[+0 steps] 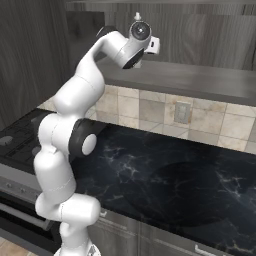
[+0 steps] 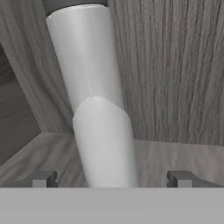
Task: Move the cutting board and knife to the sink. Then move spray from the cabinet to the counter.
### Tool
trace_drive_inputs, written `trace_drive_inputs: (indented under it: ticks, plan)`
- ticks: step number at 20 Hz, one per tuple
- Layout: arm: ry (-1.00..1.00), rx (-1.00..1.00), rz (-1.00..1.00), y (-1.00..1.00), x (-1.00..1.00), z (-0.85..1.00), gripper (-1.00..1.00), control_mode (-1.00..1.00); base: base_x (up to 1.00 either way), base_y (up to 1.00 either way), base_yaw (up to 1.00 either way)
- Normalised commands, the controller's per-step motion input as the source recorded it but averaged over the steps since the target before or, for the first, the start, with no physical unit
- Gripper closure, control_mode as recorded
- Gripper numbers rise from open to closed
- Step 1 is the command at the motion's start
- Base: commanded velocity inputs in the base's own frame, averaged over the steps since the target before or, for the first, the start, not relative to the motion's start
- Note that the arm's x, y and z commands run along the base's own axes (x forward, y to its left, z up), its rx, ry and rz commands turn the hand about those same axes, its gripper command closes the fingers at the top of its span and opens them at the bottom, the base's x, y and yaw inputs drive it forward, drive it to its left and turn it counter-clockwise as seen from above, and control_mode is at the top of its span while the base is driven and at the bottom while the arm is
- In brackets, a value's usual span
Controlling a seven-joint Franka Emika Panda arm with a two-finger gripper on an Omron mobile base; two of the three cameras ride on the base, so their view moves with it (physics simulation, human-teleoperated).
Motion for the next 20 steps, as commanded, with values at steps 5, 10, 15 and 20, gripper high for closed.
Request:
trace_drive_inputs:
  ticks: [5,10,15,20]
  plan:
    - [0.0,0.0,0.0,0.0,0.11,-0.02,-1.0,-1.0,0.0,0.0,0.0]
    - [0.0,0.0,0.0,0.0,0.1,-0.01,-1.0,-1.0,0.0,0.0,0.0]
    - [0.0,0.0,0.0,0.0,0.05,-0.04,-1.0,-1.0,0.0,0.0,0.0]
    - [0.0,0.0,0.0,0.0,0.07,-0.06,-1.0,-1.0,0.0,0.0,0.0]
